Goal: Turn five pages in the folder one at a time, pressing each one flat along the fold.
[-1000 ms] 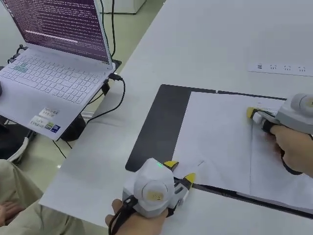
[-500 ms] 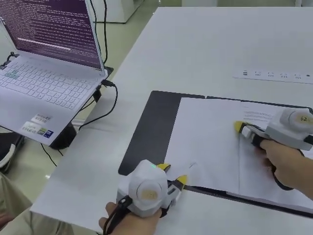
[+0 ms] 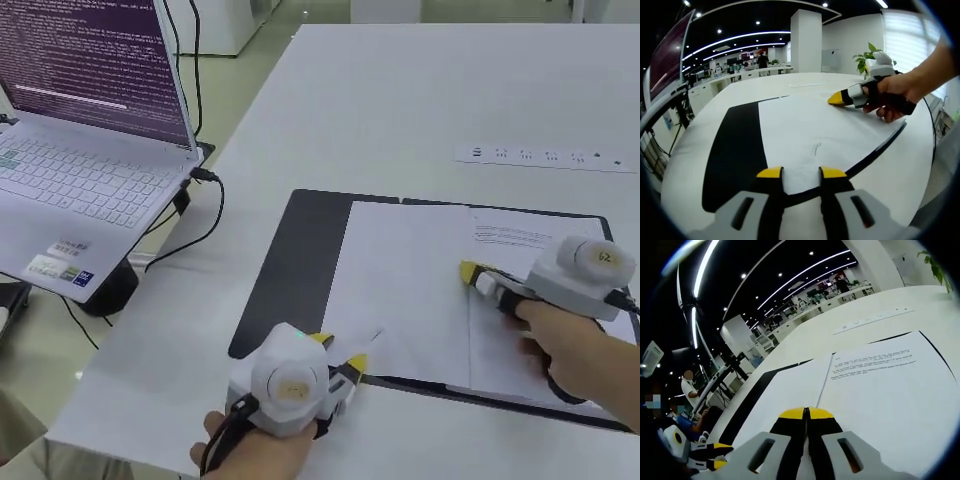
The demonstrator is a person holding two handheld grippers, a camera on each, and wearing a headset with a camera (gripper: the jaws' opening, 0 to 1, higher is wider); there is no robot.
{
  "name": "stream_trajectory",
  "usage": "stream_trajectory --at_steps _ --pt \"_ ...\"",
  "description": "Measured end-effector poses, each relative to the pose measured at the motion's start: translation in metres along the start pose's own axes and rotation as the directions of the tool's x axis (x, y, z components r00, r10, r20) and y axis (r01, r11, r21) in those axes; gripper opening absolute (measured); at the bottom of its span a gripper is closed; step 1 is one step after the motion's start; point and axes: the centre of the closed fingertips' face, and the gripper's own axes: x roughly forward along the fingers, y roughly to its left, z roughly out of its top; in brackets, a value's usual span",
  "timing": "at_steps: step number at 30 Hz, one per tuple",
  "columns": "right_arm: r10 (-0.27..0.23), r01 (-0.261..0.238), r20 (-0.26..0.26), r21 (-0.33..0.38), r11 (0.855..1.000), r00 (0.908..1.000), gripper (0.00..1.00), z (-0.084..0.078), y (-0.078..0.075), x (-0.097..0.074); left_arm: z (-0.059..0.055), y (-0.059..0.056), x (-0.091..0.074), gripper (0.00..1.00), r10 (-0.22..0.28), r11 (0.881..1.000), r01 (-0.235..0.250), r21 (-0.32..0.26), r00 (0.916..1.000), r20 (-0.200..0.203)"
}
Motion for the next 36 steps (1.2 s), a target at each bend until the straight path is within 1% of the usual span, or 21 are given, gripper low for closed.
stream_trajectory --at_steps 3,8,14,19,20,21,23,26,32,36 --pt "0.002 -0.002 0.007 0.010 1.000 1.0000 0.00 -0.002 0.000 -0.004 0.000 0.000 0.000 0.27 -0.001 1.000 0.001 0.001 1.0000 -0.001" --pt "0.009 -0.009 0.002 0.016 1.000 1.0000 0.00 -0.007 0.002 -0.012 0.000 0.000 0.000 0.27 -0.001 1.000 0.001 0.000 1.0000 0.002" --pt "0.034 -0.033 -0.005 0.010 0.999 0.9994 0.00 -0.017 0.009 -0.022 0.001 -0.001 0.000 0.27 -0.001 1.000 0.001 0.001 1.0000 0.004" --pt "0.048 -0.048 -0.006 0.020 0.999 0.9988 0.00 -0.027 0.016 -0.032 0.001 -0.001 -0.001 0.27 -0.001 1.000 0.001 0.001 1.0000 0.007" --pt "0.047 -0.047 0.004 0.032 0.998 0.9989 0.00 -0.025 0.013 -0.030 0.001 0.000 -0.001 0.27 -0.001 1.000 0.001 0.001 1.0000 0.007" --pt "0.047 -0.047 0.000 0.036 0.998 0.9989 0.00 -0.026 0.013 -0.031 0.001 -0.001 -0.001 0.26 -0.002 1.000 0.002 0.002 1.0000 0.007" --pt "0.052 -0.051 -0.011 0.021 0.998 0.9986 0.00 -0.032 0.012 -0.036 0.001 -0.001 -0.001 0.26 -0.001 1.000 0.001 0.001 1.0000 0.007" --pt "0.064 -0.064 -0.033 0.014 0.998 0.9974 0.00 -0.039 0.015 -0.042 0.001 -0.001 -0.001 0.26 -0.002 1.000 0.002 0.003 1.0000 0.006" --pt "0.098 -0.099 -0.089 -0.006 0.995 0.9912 0.00 -0.058 0.025 -0.055 0.000 -0.001 0.000 0.26 -0.002 1.000 0.002 0.005 1.0000 0.005" --pt "0.107 -0.107 -0.103 0.004 0.994 0.9889 0.00 -0.069 0.029 -0.065 0.000 -0.001 0.000 0.26 -0.002 1.000 0.002 0.007 1.0000 0.004"
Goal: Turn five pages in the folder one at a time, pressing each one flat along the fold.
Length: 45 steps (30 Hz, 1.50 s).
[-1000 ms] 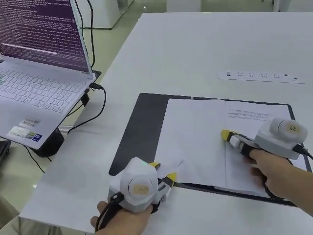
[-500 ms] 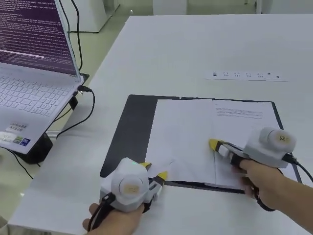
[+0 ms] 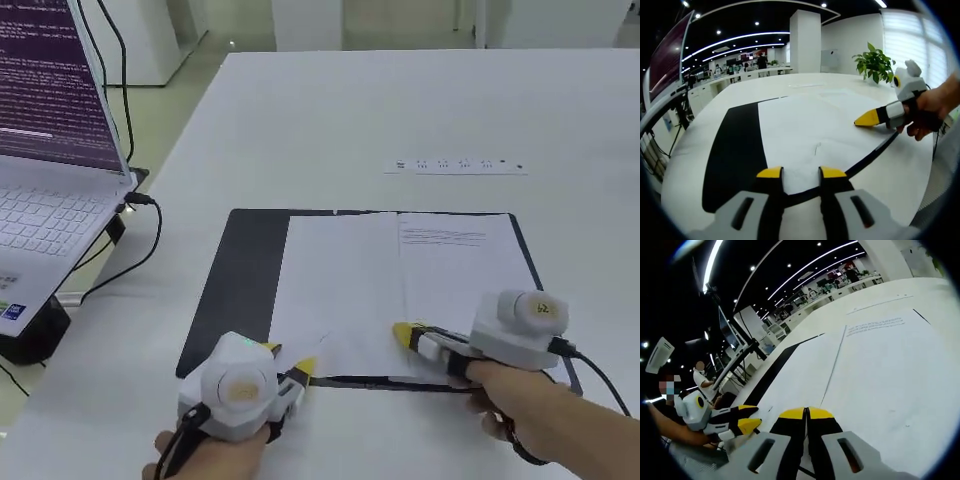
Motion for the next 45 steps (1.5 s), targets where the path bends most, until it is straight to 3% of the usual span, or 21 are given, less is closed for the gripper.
stream_trajectory --at_steps 15,21,26,29,33,36,39,45 --pt "0.008 -0.006 -0.061 0.029 1.000 0.9981 0.00 -0.033 0.018 -0.029 0.000 0.000 0.000 0.26 0.000 1.000 0.000 0.001 1.0000 -0.004" --pt "0.042 -0.036 -0.139 0.047 0.998 0.9893 0.00 -0.050 0.030 -0.045 0.000 0.000 0.000 0.26 0.001 1.000 -0.001 0.000 1.0000 -0.006" --pt "0.073 -0.064 -0.139 0.074 0.995 0.9876 0.00 -0.055 0.039 -0.062 0.000 0.000 -0.001 0.26 -0.001 1.000 0.001 0.005 1.0000 -0.004" --pt "0.072 -0.061 -0.109 0.097 0.993 0.9915 0.00 -0.049 0.044 -0.069 0.000 -0.001 -0.001 0.26 -0.001 1.000 0.001 0.006 1.0000 -0.009" --pt "0.055 -0.052 -0.017 0.137 0.989 0.9984 0.00 -0.026 0.053 -0.079 0.000 0.000 0.000 0.26 0.003 1.000 -0.003 0.001 0.9998 -0.022" --pt "0.036 -0.045 0.056 0.179 0.983 0.9978 0.00 -0.010 0.058 -0.087 0.001 0.000 0.000 0.26 0.005 1.000 -0.005 -0.007 0.9993 -0.037" --pt "0.007 -0.026 0.097 0.192 0.981 0.9952 0.00 -0.001 0.058 -0.096 0.001 0.000 0.001 0.26 0.011 1.000 -0.011 -0.005 0.9986 -0.051" --pt "-0.049 0.026 0.115 0.197 0.980 0.9921 0.00 0.000 0.051 -0.112 0.003 0.000 0.003 0.27 0.015 0.998 -0.020 -0.054 0.9954 -0.095"
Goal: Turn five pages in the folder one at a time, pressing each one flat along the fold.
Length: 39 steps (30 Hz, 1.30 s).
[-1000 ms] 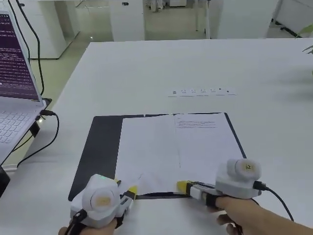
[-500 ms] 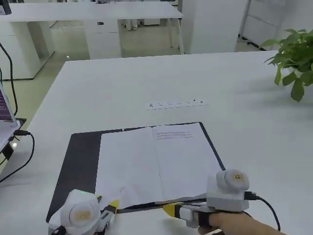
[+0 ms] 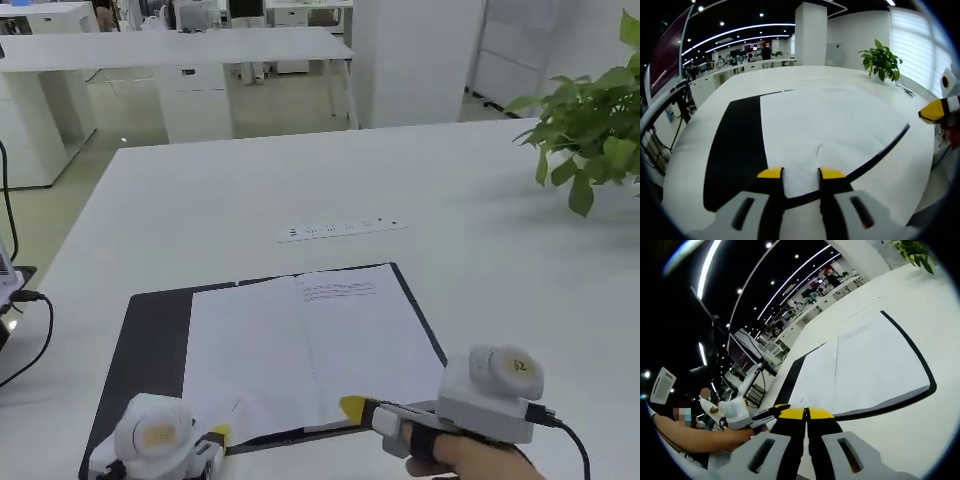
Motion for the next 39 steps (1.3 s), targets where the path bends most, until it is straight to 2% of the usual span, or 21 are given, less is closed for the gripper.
stream_trajectory --at_steps 1,3,4,6,8,11,15,17,20,22,27,31,34,37,39 --pt "-0.006 0.006 0.005 0.001 1.000 1.0000 0.00 0.002 -0.001 -0.002 0.000 -0.002 0.000 0.28 -0.017 1.000 0.017 -0.015 0.9998 -0.005" --pt "-0.033 0.033 0.020 0.005 0.999 0.9993 0.00 0.007 -0.006 -0.007 0.002 -0.007 0.000 0.30 -0.044 0.995 0.043 -0.090 0.9990 -0.011" --pt "-0.045 0.045 0.024 0.003 0.999 0.9987 0.00 0.009 -0.007 -0.010 0.002 -0.008 0.000 0.29 -0.054 0.990 0.050 -0.131 0.9983 -0.024" --pt "-0.057 0.057 0.046 -0.006 0.998 0.9973 0.00 0.014 -0.010 -0.014 0.002 -0.011 -0.002 0.26 -0.067 0.983 0.057 -0.175 0.9965 -0.050" --pt "-0.071 0.071 0.057 -0.008 0.997 0.9959 0.00 0.017 -0.013 -0.018 0.013 -0.015 -0.005 0.26 -0.075 0.982 0.073 -0.173 0.9971 -0.007" --pt "-0.099 0.100 0.081 -0.005 0.995 0.9918 0.00 0.024 -0.021 -0.025 0.025 -0.025 -0.013 0.27 -0.106 0.979 0.108 -0.173 0.9942 0.019" --pt "-0.130 0.133 0.087 -0.023 0.991 0.9877 0.00 0.028 -0.031 -0.031 0.033 -0.034 -0.023 0.33 -0.123 0.974 0.124 -0.188 0.9922 0.018" --pt "-0.145 0.149 0.101 -0.034 0.988 0.9843 0.00 0.033 -0.034 -0.036 0.040 -0.040 -0.031 0.37 -0.138 0.970 0.143 -0.198 0.9897 0.036" --pt "-0.170 0.178 0.127 -0.051 0.983 0.9773 0.00 0.041 -0.040 -0.043 0.045 -0.044 -0.039 0.38 -0.145 0.968 0.151 -0.202 0.9884 0.046" --pt "-0.181 0.189 0.156 -0.045 0.981 0.9712 0.00 0.048 -0.043 -0.048 0.046 -0.044 -0.045 0.39 -0.141 0.967 0.148 -0.205 0.9889 0.046" --pt "-0.214 0.232 0.182 -0.081 0.969 0.9597 0.00 0.056 -0.051 -0.055 0.045 -0.038 -0.055 0.42 -0.113 0.968 0.120 -0.219 0.9925 0.048" --pt "-0.246 0.270 0.189 -0.114 0.956 0.9507 0.00 0.059 -0.059 -0.060 0.047 -0.039 -0.063 0.48 -0.111 0.972 0.120 -0.202 0.9924 0.052" --pt "-0.249 0.277 0.189 -0.135 0.951 0.9498 0.01 0.059 -0.060 -0.062 0.048 -0.039 -0.066 0.52 -0.111 0.973 0.120 -0.199 0.9922 0.058" --pt "-0.264 0.296 0.186 -0.172 0.940 0.9465 0.05 0.060 -0.062 -0.065 0.048 -0.037 -0.068 0.53 -0.104 0.974 0.114 -0.196 0.9928 0.060" --pt "-0.268 0.300 0.184 -0.179 0.937 0.9458 0.11 0.060 -0.063 -0.065 0.047 -0.036 -0.069 0.56 -0.100 0.974 0.111 -0.196 0.9930 0.062"
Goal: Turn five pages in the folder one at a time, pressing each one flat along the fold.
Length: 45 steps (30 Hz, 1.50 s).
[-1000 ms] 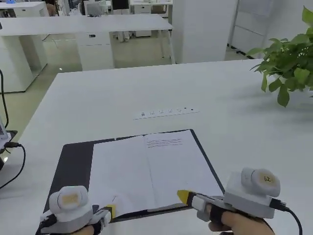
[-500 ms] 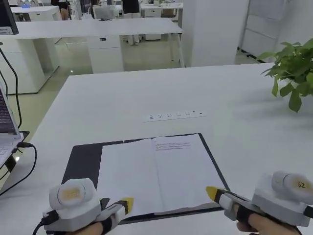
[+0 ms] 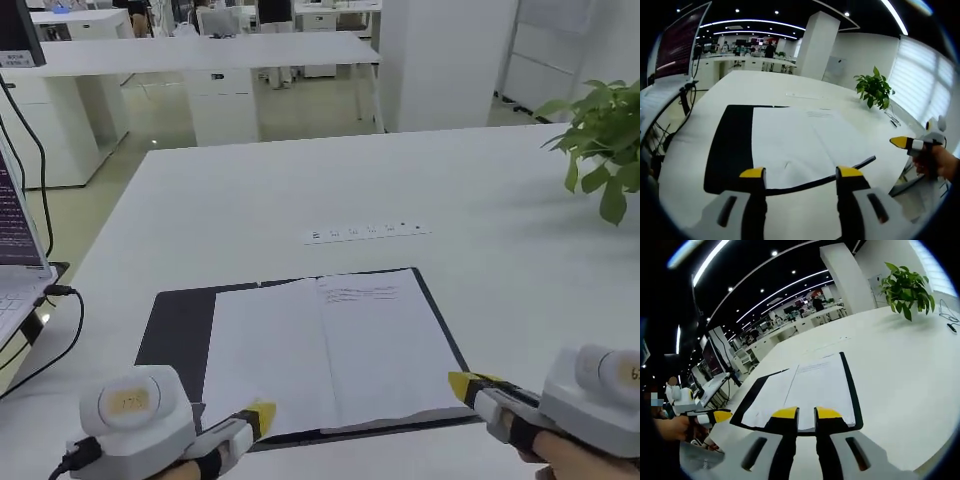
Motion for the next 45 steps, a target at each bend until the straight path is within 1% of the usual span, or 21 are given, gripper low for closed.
stream_trajectory --at_steps 2,5,7,9,10,12,13,15,17,19,23,25,27,30,33,36,41,45 --pt "-0.007 0.007 -0.002 -0.034 0.999 1.0000 0.19 0.002 0.000 0.000 -0.001 0.001 -0.001 0.60 0.007 1.000 -0.007 0.012 1.0000 0.000" --pt "-0.017 0.017 -0.005 -0.068 0.998 0.9998 0.26 0.004 -0.001 -0.002 -0.001 0.002 -0.004 0.66 0.016 1.000 -0.016 0.026 0.9999 0.001" --pt "-0.023 0.022 -0.008 -0.090 0.996 0.9997 0.34 0.005 -0.002 -0.002 0.000 0.003 -0.005 0.69 0.019 0.999 -0.019 0.031 0.9998 0.001" --pt "-0.034 0.032 -0.014 -0.111 0.993 0.9993 0.40 0.006 -0.003 -0.003 0.001 0.006 -0.008 0.72 0.029 0.998 -0.029 0.047 0.9995 0.008" --pt "-0.034 0.033 -0.009 -0.123 0.992 0.9994 0.43 0.007 -0.003 -0.004 0.002 0.007 -0.010 0.73 0.032 0.998 -0.032 0.056 0.9995 0.009" --pt "-0.045 0.042 -0.020 -0.137 0.990 0.9988 0.47 0.006 -0.005 -0.005 0.003 0.010 -0.011 0.74 0.038 0.997 -0.038 0.065 0.9992 0.010" --pt "-0.048 0.045 -0.020 -0.140 0.989 0.9986 0.52 0.007 -0.005 -0.006 0.003 0.011 -0.012 0.76 0.040 0.997 -0.040 0.071 0.9992 0.009" --pt "-0.057 0.054 -0.016 -0.149 0.987 0.9983 0.58 0.007 -0.007 -0.007 0.004 0.013 -0.015 0.78 0.048 0.995 -0.048 0.085 0.9988 0.009" --pt "-0.077 0.073 -0.020 -0.164 0.984 0.9968 0.64 0.008 -0.011 -0.009 0.005 0.013 -0.018 0.81 0.051 0.994 -0.052 0.101 0.9986 0.010" --pt "-0.079 0.075 -0.015 -0.175 0.982 0.9968 0.69 0.010 -0.012 -0.010 0.007 0.015 -0.020 0.85 0.058 0.991 -0.059 0.119 0.9982 0.014" --pt "-0.085 0.083 -0.002 -0.180 0.980 0.9964 0.75 0.015 -0.012 -0.013 0.011 0.014 -0.025 0.90 0.059 0.990 -0.060 0.125 0.9981 0.015" --pt "-0.095 0.095 0.009 -0.214 0.972 0.9954 0.81 0.017 -0.014 -0.014 0.013 0.015 -0.026 0.94 0.068 0.988 -0.070 0.136 0.9975 0.018" --pt "-0.097 0.097 0.011 -0.239 0.966 0.9952 0.89 0.018 -0.014 -0.014 0.012 0.015 -0.028 0.97 0.070 0.986 -0.071 0.149 0.9975 0.011" --pt "-0.096 0.095 0.008 -0.245 0.965 0.9953 0.97 0.017 -0.013 -0.014 0.010 0.016 -0.029 0.99 0.078 0.982 -0.078 0.170 0.9969 0.008" --pt "-0.084 0.082 0.001 -0.249 0.965 0.9965 1.00 0.016 -0.011 -0.014 0.009 0.017 -0.032 0.99 0.087 0.981 -0.086 0.174 0.9962 0.004" --pt "-0.080 0.073 -0.015 -0.264 0.962 0.9967 1.00 0.012 -0.010 -0.013 0.011 0.019 -0.035 0.99 0.098 0.981 -0.099 0.168 0.9951 0.013" --pt "-0.069 0.059 -0.026 -0.263 0.963 0.9973 1.00 0.009 -0.009 -0.013 0.009 0.018 -0.035 0.99 0.095 0.981 -0.095 0.171 0.9954 0.006" --pt "-0.064 0.054 -0.028 -0.268 0.962 0.9976 1.00 0.009 -0.008 -0.013 0.007 0.015 -0.033 0.99 0.085 0.983 -0.084 0.164 0.9964 0.000"
